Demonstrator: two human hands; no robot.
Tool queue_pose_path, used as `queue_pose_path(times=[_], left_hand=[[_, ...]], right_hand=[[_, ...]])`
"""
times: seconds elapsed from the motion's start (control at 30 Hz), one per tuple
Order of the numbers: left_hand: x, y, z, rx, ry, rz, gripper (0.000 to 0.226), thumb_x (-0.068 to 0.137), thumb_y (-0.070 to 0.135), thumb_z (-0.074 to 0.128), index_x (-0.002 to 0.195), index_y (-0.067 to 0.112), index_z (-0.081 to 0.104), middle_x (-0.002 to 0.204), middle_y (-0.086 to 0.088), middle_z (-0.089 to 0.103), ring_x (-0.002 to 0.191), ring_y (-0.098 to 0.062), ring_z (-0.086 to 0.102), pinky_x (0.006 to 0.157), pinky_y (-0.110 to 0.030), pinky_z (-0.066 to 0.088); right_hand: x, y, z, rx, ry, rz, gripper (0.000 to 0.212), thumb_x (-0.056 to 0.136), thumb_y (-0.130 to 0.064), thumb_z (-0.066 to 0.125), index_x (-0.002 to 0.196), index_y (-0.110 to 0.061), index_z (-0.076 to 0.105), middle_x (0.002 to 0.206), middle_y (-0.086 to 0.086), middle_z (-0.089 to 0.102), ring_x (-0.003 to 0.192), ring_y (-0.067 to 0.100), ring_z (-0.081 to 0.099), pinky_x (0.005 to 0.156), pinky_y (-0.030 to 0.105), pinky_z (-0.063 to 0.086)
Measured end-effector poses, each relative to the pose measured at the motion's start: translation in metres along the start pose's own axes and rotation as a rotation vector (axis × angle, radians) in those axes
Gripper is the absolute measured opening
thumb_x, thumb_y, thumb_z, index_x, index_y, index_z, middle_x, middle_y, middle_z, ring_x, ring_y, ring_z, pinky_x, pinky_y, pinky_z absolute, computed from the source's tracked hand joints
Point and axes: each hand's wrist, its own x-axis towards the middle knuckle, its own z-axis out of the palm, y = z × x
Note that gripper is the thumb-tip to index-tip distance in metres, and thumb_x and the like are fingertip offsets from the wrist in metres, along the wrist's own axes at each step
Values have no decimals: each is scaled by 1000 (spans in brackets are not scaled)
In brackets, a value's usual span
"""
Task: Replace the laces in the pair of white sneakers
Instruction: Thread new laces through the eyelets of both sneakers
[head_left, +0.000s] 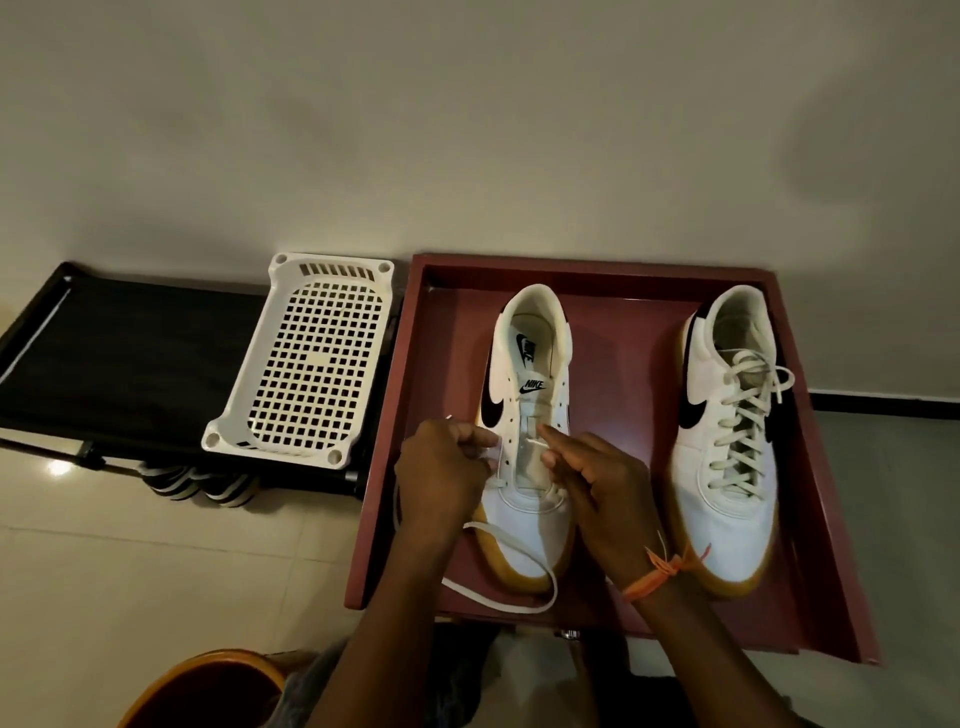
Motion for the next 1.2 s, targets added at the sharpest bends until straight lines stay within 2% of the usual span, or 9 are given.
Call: queue_pose_path(times=[0.07, 0.23, 0.37, 0.5, 0.67, 0.87, 1.0, 1.07, 1.2], left_hand=[[7, 2, -4, 24, -59, 2, 26, 75, 3, 80, 83, 27, 76, 79, 8, 73, 77, -8, 71, 71, -25, 58], [16, 4, -9, 39, -112, -4, 22, 70, 4, 85, 82, 22, 78, 72, 1, 74, 72, -15, 72, 76, -40, 61], [16, 4, -11, 41, -156, -22, 23, 69, -1, 84, 83, 16, 78, 72, -4, 73, 70, -17, 71, 76, -37, 61], [12, 13, -10, 86, -212, -43, 21, 73, -1, 82, 89, 11, 78, 79, -8, 74, 74, -19, 72, 66, -25, 60], [11, 17, -11, 123, -207, -47, 17, 75, -2, 80, 86, 12, 78, 81, -8, 74, 69, -16, 70, 50, -11, 51], [7, 19, -10, 172, -217, -12, 14, 76, -4, 78, 79, 10, 78, 69, -1, 69, 56, -4, 61, 46, -6, 45], [7, 21, -10, 177, -234, 11, 13, 76, 0, 79, 78, 13, 79, 73, -1, 72, 59, -6, 63, 50, -8, 48], [7, 23, -11, 184, -262, 7, 12, 76, 3, 81, 80, 15, 79, 77, -4, 74, 65, -11, 66, 53, -13, 51], [6, 22, -14, 165, -272, 27, 10, 72, 9, 86, 78, 14, 79, 72, -4, 74, 60, -12, 66, 54, -19, 53]], right_hand=[[-2, -1, -1, 30, 13, 31, 40, 97, -33, 47, 128, -14, 64, 98, -9, 68, 88, 1, 65, 77, 7, 48], [-3, 0, 8, -173, 112, -16, 25, 95, -28, 53, 99, -13, 71, 96, 1, 70, 88, 14, 63, 76, 24, 50], [-8, -2, 14, -424, 204, -41, 13, 86, -17, 64, 80, -9, 72, 113, 15, 58, 105, 28, 55, 85, 33, 47], [-5, -6, 17, -547, 204, -62, 20, 82, -15, 60, 66, -9, 70, 116, 14, 59, 110, 36, 54, 86, 42, 45], [-3, 8, 17, -213, 92, 144, 12, 79, -28, 66, 72, -25, 75, 120, 3, 46, 116, 33, 48, 90, 33, 30], [0, 15, 13, -66, 8, 229, 4, 78, -25, 75, 77, -28, 78, 119, -9, 34, 118, 30, 42, 97, 45, 37], [1, 7, 18, -55, 37, 330, 10, 79, -14, 79, 78, -24, 79, 117, -8, 33, 115, 24, 40, 96, 39, 34], [0, 4, 23, -54, 58, 347, 12, 78, -12, 79, 80, -23, 79, 118, -6, 33, 115, 27, 41, 96, 42, 36], [1, 6, 22, -38, -22, 366, 12, 82, -12, 76, 83, -24, 78, 120, -5, 29, 120, 26, 37, 100, 41, 35]])
